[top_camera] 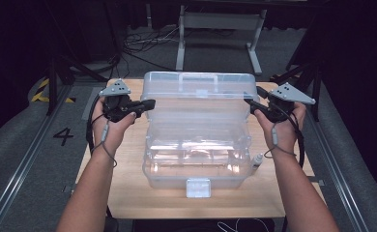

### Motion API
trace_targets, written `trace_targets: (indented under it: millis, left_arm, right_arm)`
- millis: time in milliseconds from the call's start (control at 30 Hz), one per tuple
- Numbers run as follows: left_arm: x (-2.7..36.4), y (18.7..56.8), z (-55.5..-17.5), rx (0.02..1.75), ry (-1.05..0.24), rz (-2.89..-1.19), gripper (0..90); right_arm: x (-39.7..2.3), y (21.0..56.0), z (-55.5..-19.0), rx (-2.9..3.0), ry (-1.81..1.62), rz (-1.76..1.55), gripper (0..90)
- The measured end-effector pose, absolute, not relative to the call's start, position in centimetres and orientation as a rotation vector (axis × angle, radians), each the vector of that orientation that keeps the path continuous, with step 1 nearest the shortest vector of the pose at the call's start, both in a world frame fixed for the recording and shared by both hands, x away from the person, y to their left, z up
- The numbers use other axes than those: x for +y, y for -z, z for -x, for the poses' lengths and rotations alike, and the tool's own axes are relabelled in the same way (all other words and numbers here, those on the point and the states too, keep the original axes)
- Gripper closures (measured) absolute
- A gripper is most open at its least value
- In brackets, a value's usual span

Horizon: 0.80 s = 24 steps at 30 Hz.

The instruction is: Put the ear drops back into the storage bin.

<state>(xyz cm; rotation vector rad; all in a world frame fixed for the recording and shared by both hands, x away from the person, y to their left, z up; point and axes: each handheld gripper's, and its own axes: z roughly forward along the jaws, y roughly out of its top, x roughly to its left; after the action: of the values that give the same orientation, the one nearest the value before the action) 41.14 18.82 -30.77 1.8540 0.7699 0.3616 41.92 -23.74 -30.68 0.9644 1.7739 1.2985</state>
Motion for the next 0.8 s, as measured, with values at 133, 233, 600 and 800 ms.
trace_targets:
  millis: [133, 233, 600, 800]
  left_arm:
    - [18.8, 30.6, -40.8, 0.758, -0.366, -1.864, 88.4]
    - [18.9, 30.5, -40.2, 0.74, -0.366, -1.877, 87.5]
    - [20.5, 31.4, -37.6, 0.749, -0.355, -1.891, 83.6]
    - [21.4, 32.3, -36.4, 0.745, -0.32, -1.92, 82.5]
  right_arm:
    - [-23.7, 30.7, -42.2, 1.765, -1.259, -0.97, 63.4]
    - [-23.6, 30.7, -42.3, 1.764, -1.233, -0.965, 67.7]
    - [-23.7, 30.4, -42.8, 1.763, -1.211, -0.988, 73.6]
    - [-23.8, 30.1, -43.4, 1.789, -1.208, -1.006, 73.5]
